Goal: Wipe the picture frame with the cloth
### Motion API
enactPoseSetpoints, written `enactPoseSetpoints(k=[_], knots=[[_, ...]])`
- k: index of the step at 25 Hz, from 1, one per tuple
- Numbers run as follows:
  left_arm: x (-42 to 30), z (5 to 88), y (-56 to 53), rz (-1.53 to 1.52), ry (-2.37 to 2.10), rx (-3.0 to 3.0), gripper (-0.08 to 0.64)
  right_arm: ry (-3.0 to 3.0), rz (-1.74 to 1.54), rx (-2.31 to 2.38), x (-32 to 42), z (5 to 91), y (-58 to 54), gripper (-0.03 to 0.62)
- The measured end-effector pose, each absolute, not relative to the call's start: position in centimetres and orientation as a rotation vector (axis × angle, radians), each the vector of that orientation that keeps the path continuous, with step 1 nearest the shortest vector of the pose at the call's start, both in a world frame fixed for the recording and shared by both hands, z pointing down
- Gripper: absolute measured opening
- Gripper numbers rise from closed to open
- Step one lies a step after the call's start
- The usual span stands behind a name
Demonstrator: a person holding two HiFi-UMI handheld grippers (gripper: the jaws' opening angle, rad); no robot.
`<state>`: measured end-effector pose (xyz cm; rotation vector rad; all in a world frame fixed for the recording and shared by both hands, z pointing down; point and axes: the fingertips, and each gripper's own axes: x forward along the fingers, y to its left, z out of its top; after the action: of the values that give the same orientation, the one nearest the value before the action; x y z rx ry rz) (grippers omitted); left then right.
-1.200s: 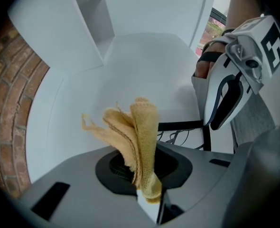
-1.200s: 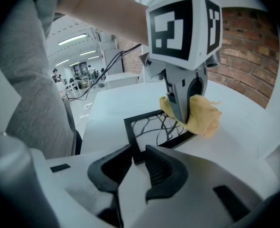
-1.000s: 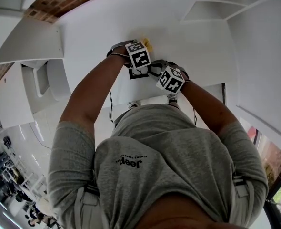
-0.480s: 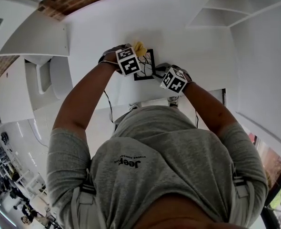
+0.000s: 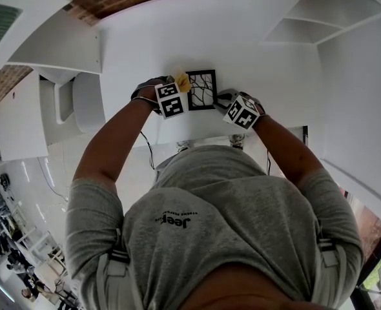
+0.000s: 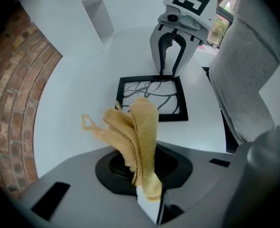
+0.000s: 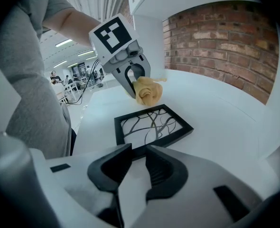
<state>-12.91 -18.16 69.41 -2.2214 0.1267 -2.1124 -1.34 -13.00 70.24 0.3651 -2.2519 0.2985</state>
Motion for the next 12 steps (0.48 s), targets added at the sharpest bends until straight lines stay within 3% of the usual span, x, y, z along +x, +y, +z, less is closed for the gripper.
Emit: enactPoseSetpoints(k=[12], knots=[[-9.5, 70.3, -17.5, -2.116, 0.004, -2.163, 0.081, -2.254, 0.296, 0.376, -1.5, 70.2, -12.8, 0.095]])
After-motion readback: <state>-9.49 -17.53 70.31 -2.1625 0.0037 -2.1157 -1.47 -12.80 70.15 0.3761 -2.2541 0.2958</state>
